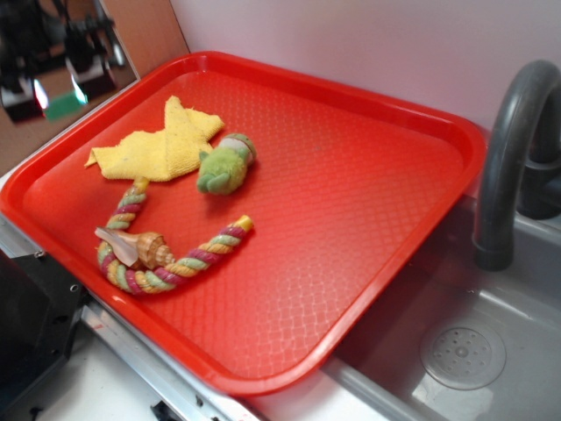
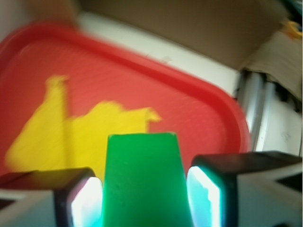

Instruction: Grab the green block.

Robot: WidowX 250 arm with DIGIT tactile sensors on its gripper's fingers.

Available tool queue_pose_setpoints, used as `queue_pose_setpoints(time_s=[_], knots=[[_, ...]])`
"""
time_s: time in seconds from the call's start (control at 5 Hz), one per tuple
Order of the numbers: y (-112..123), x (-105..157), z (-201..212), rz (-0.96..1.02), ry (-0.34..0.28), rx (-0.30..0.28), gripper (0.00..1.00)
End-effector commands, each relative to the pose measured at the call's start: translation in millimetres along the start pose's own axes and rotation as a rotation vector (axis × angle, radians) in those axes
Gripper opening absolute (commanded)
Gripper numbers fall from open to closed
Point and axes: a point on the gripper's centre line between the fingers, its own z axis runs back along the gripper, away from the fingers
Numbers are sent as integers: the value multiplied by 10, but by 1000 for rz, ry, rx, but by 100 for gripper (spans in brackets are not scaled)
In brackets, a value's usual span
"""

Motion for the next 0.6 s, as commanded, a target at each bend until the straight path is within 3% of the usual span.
queue_pose_setpoints(time_s=[0.0, 0.4], knots=[[-255, 132, 708, -464, 143, -191, 0], [-361, 58, 834, -657, 34, -208, 0]])
